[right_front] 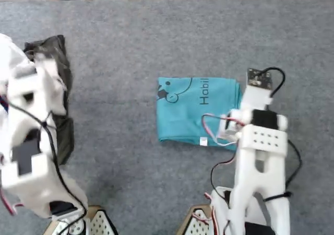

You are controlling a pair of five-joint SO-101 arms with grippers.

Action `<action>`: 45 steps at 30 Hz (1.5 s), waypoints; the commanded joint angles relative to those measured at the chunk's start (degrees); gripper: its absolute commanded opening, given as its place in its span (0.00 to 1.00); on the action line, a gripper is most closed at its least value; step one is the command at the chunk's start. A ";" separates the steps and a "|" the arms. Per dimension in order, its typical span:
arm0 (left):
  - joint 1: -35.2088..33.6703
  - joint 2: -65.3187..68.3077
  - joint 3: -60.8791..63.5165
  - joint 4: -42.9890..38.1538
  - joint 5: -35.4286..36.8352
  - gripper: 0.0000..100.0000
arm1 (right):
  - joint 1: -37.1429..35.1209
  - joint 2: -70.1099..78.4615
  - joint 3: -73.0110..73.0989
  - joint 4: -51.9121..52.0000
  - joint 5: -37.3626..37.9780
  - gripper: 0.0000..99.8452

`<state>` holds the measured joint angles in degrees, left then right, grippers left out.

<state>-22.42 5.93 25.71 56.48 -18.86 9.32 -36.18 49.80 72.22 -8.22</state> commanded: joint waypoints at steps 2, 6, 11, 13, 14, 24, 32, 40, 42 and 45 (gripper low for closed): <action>1.01 -15.03 21.14 -13.10 -2.81 0.03 | -4.22 0.57 2.42 -7.12 -8.18 0.42; 1.89 -19.78 26.86 -15.65 -2.90 0.03 | -5.10 8.66 2.15 -12.22 -13.19 0.42; 2.33 -19.96 27.65 -17.41 -2.99 0.03 | -5.27 23.16 -3.47 -16.79 -16.35 0.42; 2.33 -19.78 27.56 -17.49 -2.99 0.03 | -5.27 29.05 -6.02 -17.58 -17.14 0.42; 2.33 -19.78 27.56 -17.41 -2.99 0.03 | -5.19 31.96 -7.08 -18.02 -16.88 0.42; 1.98 -19.78 27.56 -17.41 -2.99 0.03 | -5.10 44.35 -11.82 -17.41 -11.69 0.09; 1.98 -19.78 27.56 -17.23 -2.99 0.03 | -4.92 44.26 -12.62 -13.10 -9.67 0.03; 1.98 -19.78 27.56 -17.23 -2.99 0.03 | -2.29 44.26 -21.93 -4.84 -8.79 0.01; 1.98 -19.78 27.56 -17.32 -2.99 0.03 | 0.09 44.35 -25.63 -5.10 -6.86 0.01; 1.98 -19.78 27.56 -17.49 -2.99 0.03 | 3.78 44.35 -33.01 -4.66 -2.99 0.01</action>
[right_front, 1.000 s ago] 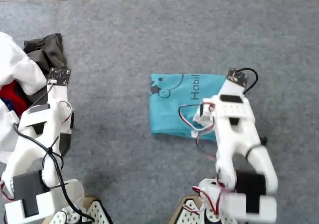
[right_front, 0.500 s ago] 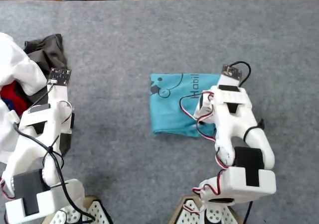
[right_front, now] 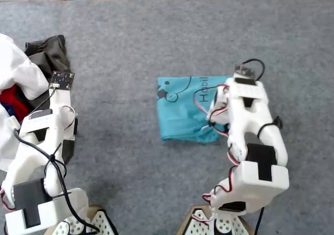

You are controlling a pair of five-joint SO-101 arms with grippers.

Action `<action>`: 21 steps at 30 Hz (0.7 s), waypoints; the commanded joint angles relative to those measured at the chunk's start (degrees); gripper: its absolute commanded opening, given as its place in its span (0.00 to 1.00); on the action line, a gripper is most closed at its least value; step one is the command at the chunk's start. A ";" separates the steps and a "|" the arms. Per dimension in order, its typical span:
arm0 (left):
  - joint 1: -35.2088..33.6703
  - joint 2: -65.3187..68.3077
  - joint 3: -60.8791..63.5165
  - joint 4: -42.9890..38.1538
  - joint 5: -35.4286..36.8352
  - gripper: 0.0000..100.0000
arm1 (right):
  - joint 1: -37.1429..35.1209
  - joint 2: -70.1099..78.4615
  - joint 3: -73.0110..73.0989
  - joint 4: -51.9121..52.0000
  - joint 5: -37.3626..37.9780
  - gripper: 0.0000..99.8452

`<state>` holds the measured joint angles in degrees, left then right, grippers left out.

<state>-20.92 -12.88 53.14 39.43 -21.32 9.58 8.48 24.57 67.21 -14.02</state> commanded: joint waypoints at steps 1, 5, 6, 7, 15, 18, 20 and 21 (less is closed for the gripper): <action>0.48 -0.97 0.13 -0.44 -0.53 0.03 | 4.75 -0.22 -10.24 0.35 3.96 0.01; 0.48 -0.97 0.13 -0.53 -0.53 0.03 | 9.23 0.13 -18.51 0.26 6.42 0.01; 0.48 -0.97 0.13 -0.53 -0.53 0.03 | 10.02 0.13 -20.26 0.26 7.12 0.01; 0.48 -0.97 0.13 -0.53 -0.53 0.03 | 10.81 0.13 -21.93 0.00 8.00 0.01; 0.48 -0.88 0.13 -0.53 -0.53 0.03 | 18.46 6.20 -32.66 -5.63 10.46 0.01; 0.48 -0.88 0.13 -0.53 -0.53 0.03 | 20.84 11.38 -37.23 -3.16 10.64 0.01; 0.48 -0.88 0.13 -0.53 -0.53 0.03 | 21.98 14.46 -39.87 -0.88 10.64 0.01; 0.48 -0.88 0.13 -0.53 -0.53 0.03 | 22.42 15.69 -41.19 0.18 10.64 0.01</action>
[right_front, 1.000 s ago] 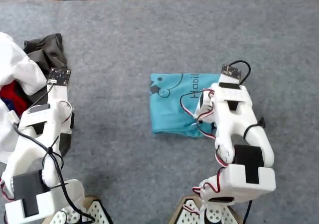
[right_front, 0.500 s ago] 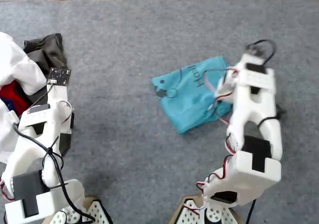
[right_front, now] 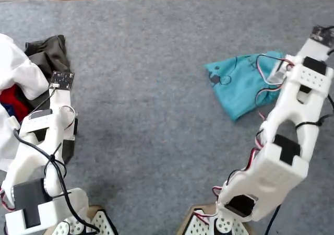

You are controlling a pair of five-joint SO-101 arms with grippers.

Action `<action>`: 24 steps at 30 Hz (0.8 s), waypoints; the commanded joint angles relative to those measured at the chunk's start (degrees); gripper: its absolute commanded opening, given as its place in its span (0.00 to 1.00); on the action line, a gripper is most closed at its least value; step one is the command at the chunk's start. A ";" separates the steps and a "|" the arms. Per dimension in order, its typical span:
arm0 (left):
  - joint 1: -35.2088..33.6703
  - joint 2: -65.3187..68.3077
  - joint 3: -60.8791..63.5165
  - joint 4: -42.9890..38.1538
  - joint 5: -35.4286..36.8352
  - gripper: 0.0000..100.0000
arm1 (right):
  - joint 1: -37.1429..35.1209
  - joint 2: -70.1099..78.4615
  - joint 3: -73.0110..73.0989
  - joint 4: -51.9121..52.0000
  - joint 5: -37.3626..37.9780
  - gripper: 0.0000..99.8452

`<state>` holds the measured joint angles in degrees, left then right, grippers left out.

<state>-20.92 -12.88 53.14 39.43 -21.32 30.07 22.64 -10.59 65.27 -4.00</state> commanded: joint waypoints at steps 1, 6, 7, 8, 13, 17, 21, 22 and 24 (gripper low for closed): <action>0.48 -0.88 0.13 -0.53 -0.53 0.03 | 2.46 2.86 -7.43 3.08 0.62 0.01; 0.48 -0.88 0.13 -0.53 -0.53 0.03 | 2.55 6.90 -12.79 9.14 0.70 0.02; 0.40 -0.88 0.13 -0.53 -0.53 0.03 | 2.55 7.25 -13.67 10.55 0.70 0.03; 0.31 -1.14 0.22 -0.53 -0.53 0.03 | 2.55 7.52 -14.73 11.96 0.70 0.05; -0.92 -1.32 -0.22 0.09 -0.18 0.03 | 2.55 7.87 -19.38 19.43 0.70 0.36; -0.92 -1.67 -6.64 8.62 0.00 0.03 | 2.64 7.60 -24.31 23.56 2.29 0.55; -3.82 -6.15 -20.88 24.53 3.69 0.03 | 2.64 7.78 -30.55 27.34 2.46 0.49; -4.79 -7.65 -24.84 27.60 4.04 0.03 | 2.55 7.87 -31.69 27.96 2.29 0.46; -6.99 -10.64 -32.31 32.70 4.31 0.03 | 2.55 7.96 -32.75 28.22 2.29 0.39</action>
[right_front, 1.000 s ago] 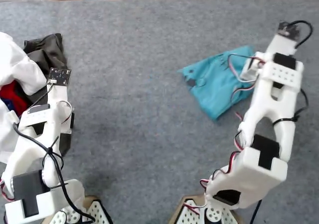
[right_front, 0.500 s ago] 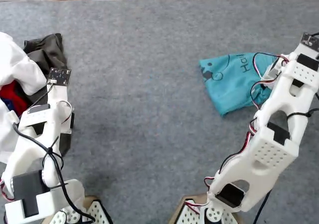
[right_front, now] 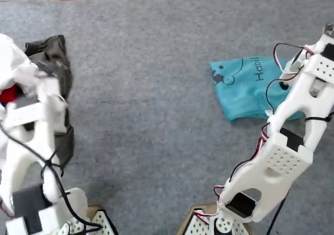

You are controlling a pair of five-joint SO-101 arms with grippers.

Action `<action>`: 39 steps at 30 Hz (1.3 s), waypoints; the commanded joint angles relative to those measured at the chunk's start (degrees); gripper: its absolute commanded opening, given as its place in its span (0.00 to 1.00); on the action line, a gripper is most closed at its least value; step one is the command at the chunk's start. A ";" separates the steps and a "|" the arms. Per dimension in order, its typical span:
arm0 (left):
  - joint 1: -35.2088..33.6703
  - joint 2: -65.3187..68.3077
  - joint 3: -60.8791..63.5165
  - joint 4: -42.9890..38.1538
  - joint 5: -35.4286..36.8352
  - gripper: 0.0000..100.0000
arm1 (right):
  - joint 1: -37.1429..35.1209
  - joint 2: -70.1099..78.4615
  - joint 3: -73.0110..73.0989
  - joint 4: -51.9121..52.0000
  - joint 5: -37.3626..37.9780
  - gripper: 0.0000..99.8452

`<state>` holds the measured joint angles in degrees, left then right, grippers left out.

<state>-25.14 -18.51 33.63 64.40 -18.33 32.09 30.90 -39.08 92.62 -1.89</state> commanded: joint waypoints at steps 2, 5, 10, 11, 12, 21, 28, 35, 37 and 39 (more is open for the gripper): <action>-5.41 -6.86 -18.86 10.81 1.32 0.03 | 0.53 -0.31 -4.18 0.53 0.18 0.27; -10.07 -7.74 -23.25 11.43 1.23 0.03 | 0.70 -0.31 -4.09 1.14 0.18 0.04; -17.10 -5.63 -23.16 7.38 1.32 0.16 | 0.88 -0.31 -4.09 3.52 0.18 0.06; -18.59 -4.75 -23.34 6.42 1.41 0.18 | 0.70 -0.31 -4.09 3.96 0.18 0.04; -20.26 -3.78 -23.60 5.63 1.67 0.19 | 0.62 -0.31 -4.09 4.31 0.18 0.03; -29.76 13.54 -22.90 2.37 4.22 0.27 | 0.79 -0.31 -4.18 5.89 0.62 0.02; -23.60 17.14 -28.09 3.25 4.13 0.02 | -0.18 -0.40 -4.18 6.68 0.53 0.02; -12.70 10.20 -32.92 17.41 4.22 0.03 | 0.26 -0.66 -4.44 6.68 0.53 0.02; -5.76 6.77 -32.57 19.78 4.22 0.03 | 0.09 -0.66 -4.35 6.68 0.26 0.02; 2.33 3.16 -31.69 21.89 4.40 0.03 | -0.18 -0.66 -4.26 6.68 0.18 0.02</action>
<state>-33.67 -8.84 4.09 83.38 -14.37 32.44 30.90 -40.40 99.03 -1.89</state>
